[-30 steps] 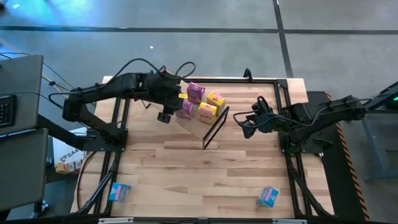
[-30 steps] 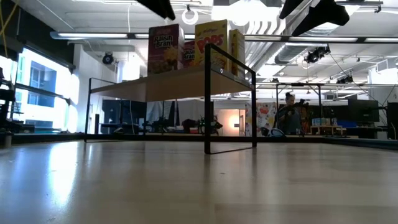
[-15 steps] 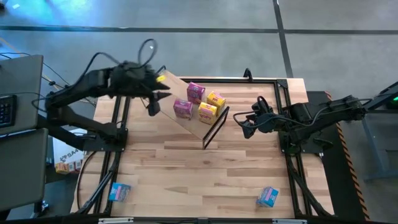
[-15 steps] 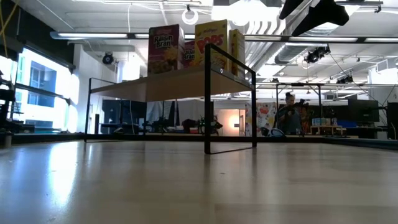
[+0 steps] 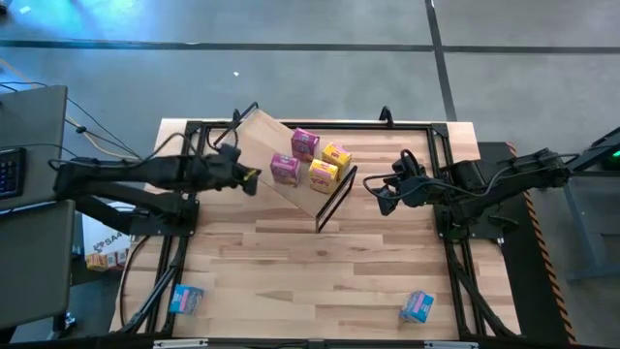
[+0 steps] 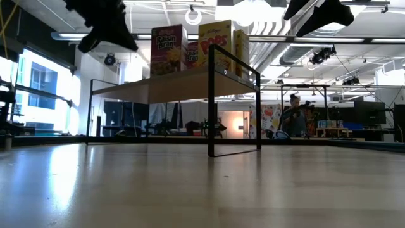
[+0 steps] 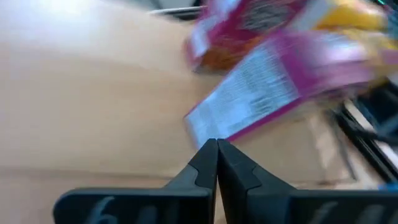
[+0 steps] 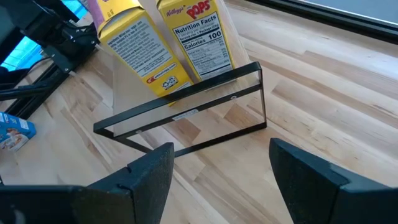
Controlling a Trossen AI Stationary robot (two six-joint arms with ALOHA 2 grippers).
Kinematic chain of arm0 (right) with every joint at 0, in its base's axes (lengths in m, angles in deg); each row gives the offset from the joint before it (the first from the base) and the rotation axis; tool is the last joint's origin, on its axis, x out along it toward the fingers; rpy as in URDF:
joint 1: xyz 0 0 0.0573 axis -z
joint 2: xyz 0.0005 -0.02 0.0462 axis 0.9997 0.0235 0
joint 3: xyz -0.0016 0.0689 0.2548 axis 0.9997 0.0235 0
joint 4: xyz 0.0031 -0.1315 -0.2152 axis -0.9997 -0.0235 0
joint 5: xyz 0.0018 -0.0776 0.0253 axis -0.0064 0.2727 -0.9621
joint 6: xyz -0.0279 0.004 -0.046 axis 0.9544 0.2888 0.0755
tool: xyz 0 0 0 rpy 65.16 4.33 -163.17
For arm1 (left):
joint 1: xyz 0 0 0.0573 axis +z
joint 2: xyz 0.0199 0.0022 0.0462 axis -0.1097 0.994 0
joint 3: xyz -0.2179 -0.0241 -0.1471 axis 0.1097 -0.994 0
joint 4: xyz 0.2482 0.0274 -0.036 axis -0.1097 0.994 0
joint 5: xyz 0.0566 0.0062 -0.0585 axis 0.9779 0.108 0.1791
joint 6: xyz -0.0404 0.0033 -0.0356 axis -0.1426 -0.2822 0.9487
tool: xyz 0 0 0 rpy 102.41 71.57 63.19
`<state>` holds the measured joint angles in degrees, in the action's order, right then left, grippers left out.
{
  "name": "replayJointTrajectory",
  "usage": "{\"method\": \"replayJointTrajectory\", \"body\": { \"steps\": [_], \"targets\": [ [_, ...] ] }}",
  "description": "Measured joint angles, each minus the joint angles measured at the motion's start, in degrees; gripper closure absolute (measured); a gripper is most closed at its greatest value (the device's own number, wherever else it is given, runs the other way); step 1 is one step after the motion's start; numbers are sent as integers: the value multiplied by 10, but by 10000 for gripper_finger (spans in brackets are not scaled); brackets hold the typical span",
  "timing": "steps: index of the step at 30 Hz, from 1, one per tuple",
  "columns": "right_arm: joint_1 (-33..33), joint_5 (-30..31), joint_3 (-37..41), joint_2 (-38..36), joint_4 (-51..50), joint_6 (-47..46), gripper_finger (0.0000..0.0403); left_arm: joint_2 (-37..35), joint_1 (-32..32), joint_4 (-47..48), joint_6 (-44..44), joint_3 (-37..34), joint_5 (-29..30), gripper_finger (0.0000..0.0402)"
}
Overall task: Stack cereal on shelf
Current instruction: Put the purple cereal box on the shelf aligned with the other purple cereal box
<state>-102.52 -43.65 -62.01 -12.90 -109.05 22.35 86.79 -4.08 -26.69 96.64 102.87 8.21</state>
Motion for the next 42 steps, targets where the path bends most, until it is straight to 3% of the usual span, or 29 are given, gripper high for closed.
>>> {"method": "replayJointTrajectory", "body": {
  "steps": [3,11,32,37,42],
  "targets": [
    [0,3,0,0,0,1,146,10,-12,-38,60,-30,18,401],
    [0,30,0,0,-7,16,146,46,-16,-111,86,-38,4,401],
    [0,32,0,0,-16,16,146,110,25,-226,20,-37,-23,401],
    [0,32,0,0,-16,14,146,84,53,-177,-18,-38,-52,401],
    [0,32,0,0,-15,15,146,22,54,-95,9,-37,-71,401]
  ]
}}
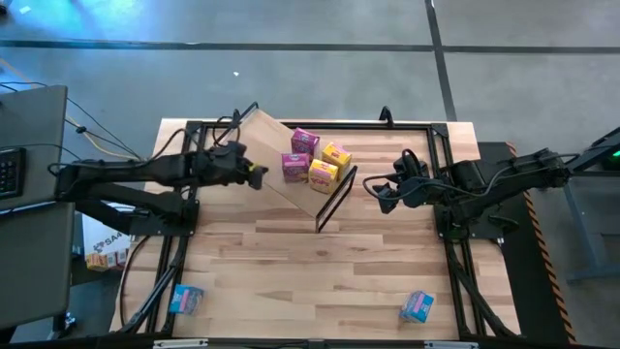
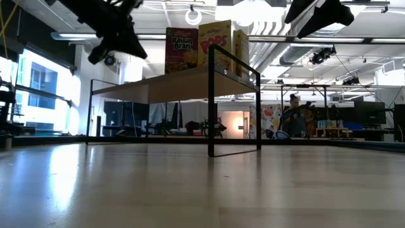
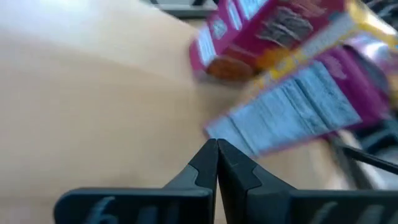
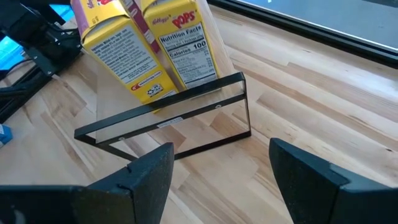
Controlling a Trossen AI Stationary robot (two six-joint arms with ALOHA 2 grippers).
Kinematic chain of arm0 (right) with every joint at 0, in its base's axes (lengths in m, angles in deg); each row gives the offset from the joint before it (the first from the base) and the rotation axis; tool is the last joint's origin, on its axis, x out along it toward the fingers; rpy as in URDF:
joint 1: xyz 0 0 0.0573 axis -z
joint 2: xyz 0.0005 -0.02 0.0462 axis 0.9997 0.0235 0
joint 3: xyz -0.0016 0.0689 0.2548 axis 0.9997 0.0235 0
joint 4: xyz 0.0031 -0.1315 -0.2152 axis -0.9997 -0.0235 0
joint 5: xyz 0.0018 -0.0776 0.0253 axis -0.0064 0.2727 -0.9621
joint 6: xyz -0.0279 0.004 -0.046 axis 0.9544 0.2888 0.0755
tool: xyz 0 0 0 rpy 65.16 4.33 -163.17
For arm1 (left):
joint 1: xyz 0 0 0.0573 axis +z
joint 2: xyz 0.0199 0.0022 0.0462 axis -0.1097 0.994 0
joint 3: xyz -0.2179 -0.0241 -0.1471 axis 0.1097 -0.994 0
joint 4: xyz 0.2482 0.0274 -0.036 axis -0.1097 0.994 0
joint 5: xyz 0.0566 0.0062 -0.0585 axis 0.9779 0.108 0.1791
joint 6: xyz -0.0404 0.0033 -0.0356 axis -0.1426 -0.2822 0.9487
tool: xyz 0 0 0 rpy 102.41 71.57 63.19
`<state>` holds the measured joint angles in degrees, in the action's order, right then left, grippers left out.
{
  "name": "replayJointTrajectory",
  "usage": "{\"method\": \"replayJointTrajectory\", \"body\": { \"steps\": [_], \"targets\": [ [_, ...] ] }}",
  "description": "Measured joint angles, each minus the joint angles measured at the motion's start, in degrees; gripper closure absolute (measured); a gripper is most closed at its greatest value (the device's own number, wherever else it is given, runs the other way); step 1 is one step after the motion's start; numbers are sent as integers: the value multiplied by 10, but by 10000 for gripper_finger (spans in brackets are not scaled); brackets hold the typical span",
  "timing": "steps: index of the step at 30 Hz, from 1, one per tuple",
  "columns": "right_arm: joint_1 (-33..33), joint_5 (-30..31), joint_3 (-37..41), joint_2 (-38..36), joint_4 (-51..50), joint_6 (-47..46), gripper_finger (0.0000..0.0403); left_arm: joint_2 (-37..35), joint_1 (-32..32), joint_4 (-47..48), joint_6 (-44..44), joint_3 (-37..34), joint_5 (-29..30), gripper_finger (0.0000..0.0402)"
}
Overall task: Stack cereal on shelf
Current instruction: Put the purple cereal box on the shelf aligned with the other purple cereal box
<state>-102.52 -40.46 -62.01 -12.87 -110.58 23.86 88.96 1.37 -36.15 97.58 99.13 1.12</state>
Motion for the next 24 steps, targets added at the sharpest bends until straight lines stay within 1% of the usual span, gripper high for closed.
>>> {"method": "replayJointTrajectory", "body": {
  "steps": [3,5,8,11,17,20,24],
  "targets": [
    [0,5,0,0,0,0,146,-4,-31,-22,45,-6,-43,401],
    [0,8,0,0,0,0,146,7,-50,-57,62,-15,-55,401],
    [0,10,0,0,0,0,146,28,-60,-108,90,-30,-56,401],
    [0,10,0,0,0,0,146,56,-60,-139,103,-33,-56,401],
    [0,10,0,0,0,0,146,108,-51,-214,102,-33,-55,401],
    [0,10,0,0,0,0,146,123,-42,-219,102,-33,-56,401],
    [0,10,0,0,0,0,146,125,-29,-218,92,-33,-56,401]
  ]
}}
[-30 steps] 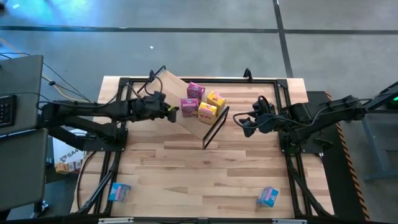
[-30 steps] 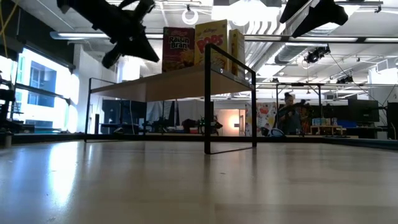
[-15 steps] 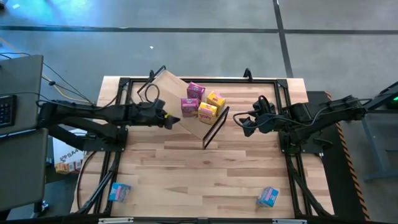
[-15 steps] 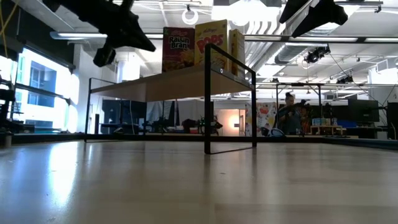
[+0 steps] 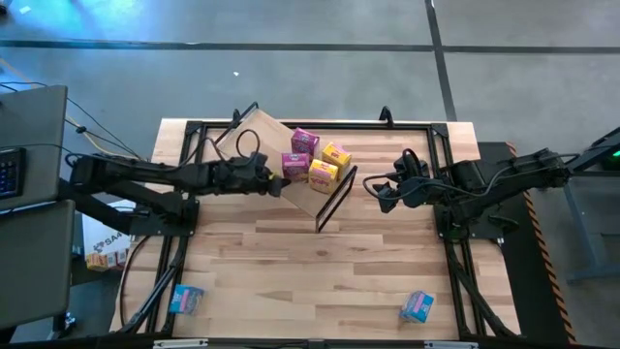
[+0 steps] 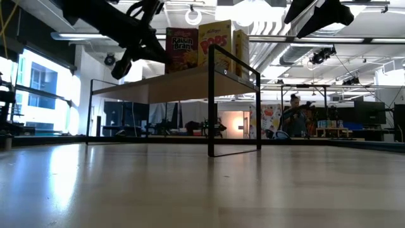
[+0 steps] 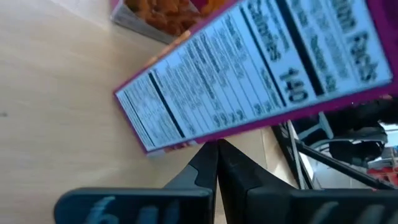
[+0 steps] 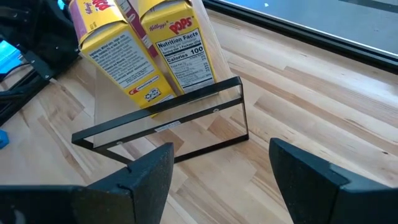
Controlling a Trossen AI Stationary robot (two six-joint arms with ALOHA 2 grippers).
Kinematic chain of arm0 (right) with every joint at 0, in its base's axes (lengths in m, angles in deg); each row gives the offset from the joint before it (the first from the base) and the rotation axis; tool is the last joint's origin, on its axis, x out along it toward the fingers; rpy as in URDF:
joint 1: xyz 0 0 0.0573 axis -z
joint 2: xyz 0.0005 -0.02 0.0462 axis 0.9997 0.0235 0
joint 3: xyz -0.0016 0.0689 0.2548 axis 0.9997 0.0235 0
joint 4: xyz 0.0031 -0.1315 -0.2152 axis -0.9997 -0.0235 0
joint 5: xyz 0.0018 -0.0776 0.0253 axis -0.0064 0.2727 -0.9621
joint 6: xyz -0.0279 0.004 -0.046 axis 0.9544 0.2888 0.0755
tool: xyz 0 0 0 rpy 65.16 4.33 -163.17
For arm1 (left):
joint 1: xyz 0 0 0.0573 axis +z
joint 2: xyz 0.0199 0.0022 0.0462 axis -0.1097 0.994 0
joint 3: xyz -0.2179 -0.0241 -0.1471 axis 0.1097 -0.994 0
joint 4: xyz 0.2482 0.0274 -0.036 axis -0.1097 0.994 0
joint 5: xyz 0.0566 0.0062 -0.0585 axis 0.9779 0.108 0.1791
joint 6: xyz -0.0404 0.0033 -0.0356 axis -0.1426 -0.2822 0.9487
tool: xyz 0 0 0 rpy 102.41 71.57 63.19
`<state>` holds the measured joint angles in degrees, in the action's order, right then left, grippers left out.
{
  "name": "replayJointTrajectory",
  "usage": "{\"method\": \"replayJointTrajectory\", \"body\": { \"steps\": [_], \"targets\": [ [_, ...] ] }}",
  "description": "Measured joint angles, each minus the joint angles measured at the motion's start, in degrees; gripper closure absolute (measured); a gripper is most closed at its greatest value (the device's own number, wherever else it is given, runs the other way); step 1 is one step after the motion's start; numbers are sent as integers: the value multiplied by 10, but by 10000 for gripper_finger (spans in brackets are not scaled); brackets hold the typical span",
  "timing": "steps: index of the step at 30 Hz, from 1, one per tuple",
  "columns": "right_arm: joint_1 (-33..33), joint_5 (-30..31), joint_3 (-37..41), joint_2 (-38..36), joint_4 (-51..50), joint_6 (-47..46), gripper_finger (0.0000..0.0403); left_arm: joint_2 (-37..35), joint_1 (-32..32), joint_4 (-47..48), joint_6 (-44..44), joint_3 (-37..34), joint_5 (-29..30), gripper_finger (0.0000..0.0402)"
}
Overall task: Stack cereal on shelf
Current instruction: Put the purple cereal box on the shelf aligned with the other purple cereal box, then put the blue cereal box on the shelf
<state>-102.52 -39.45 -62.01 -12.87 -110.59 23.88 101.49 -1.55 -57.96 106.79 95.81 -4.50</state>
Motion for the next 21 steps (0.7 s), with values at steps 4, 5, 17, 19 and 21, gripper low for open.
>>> {"method": "replayJointTrajectory", "body": {
  "steps": [4,5,17,19,21],
  "targets": [
    [0,0,0,0,0,0,146,0,15,-1,-14,0,-2,401],
    [0,0,0,0,0,0,146,-1,18,-1,-15,0,-3,401],
    [0,-6,0,0,1,0,146,-3,58,-1,-48,0,-33,401],
    [0,-19,0,-1,6,-2,146,-23,63,9,-60,0,-58,401],
    [1,-37,0,-2,15,0,146,-54,65,26,-74,0,-65,401]
  ]
}}
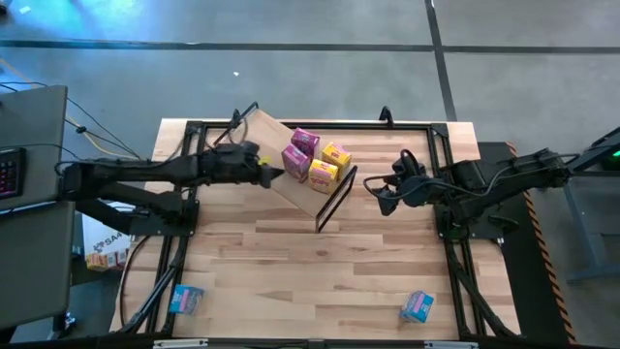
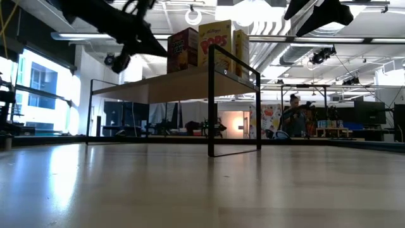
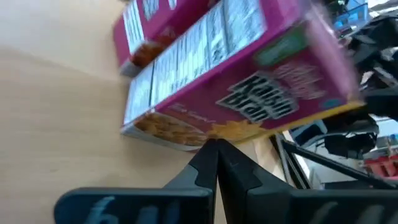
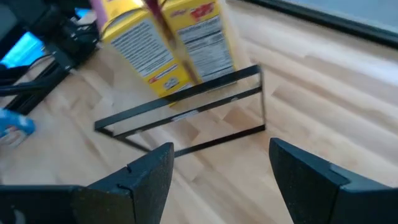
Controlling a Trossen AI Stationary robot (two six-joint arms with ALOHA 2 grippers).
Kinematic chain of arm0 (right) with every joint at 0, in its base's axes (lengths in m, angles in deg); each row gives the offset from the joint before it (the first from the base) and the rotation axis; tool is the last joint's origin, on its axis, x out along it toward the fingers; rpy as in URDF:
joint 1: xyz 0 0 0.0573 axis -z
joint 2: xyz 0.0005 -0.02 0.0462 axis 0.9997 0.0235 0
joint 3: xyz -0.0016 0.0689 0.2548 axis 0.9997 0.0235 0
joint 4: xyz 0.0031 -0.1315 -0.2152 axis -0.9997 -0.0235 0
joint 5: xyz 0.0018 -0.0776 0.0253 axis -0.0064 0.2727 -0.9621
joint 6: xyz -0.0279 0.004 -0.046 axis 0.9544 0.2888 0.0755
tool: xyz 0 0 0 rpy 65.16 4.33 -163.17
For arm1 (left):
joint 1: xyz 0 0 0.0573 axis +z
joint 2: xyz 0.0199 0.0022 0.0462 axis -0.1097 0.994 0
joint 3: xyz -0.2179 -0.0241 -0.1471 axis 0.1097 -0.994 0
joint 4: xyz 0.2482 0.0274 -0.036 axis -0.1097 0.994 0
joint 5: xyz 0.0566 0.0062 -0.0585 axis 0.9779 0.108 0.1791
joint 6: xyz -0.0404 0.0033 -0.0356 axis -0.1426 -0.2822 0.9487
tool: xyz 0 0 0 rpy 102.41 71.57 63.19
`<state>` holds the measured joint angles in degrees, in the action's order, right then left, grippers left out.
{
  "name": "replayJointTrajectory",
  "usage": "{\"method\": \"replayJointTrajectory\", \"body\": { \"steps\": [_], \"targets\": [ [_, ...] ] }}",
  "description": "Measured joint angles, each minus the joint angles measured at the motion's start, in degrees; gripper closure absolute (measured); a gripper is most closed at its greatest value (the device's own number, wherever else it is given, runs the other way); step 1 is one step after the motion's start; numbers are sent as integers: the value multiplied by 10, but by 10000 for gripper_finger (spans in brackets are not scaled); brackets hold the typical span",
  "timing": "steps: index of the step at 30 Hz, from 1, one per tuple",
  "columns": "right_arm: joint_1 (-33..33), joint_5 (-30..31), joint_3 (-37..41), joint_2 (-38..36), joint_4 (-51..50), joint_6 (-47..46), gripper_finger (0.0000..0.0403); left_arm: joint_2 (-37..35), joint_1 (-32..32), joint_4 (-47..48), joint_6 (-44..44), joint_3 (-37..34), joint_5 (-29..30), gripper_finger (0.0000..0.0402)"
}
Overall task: Stack cereal on shelf
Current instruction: Put the blue cereal box on the shelf
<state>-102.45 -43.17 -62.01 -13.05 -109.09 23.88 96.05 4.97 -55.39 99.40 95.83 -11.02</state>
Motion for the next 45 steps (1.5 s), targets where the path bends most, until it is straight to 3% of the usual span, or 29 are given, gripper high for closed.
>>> {"method": "replayJointTrajectory", "body": {
  "steps": [6,12,17,24,29,35,45],
  "targets": [
    [26,-85,0,0,11,-29,146,-132,-4,70,-115,0,2,401],
    [52,-325,0,14,0,-159,146,-211,-33,97,-163,0,48,401],
    [-41,-469,0,49,-17,-316,146,-217,-40,99,-167,0,72,401],
    [-241,-473,0,97,-3,-631,146,-203,-39,99,-178,0,70,401],
    [-323,-458,0,125,3,-797,146,-197,-33,98,-188,0,34,401],
    [-343,-473,0,161,19,-817,146,-197,-22,98,-187,0,5,401],
    [-344,-479,0,186,15,-821,146,-197,-22,98,-187,0,3,401]
  ]
}}
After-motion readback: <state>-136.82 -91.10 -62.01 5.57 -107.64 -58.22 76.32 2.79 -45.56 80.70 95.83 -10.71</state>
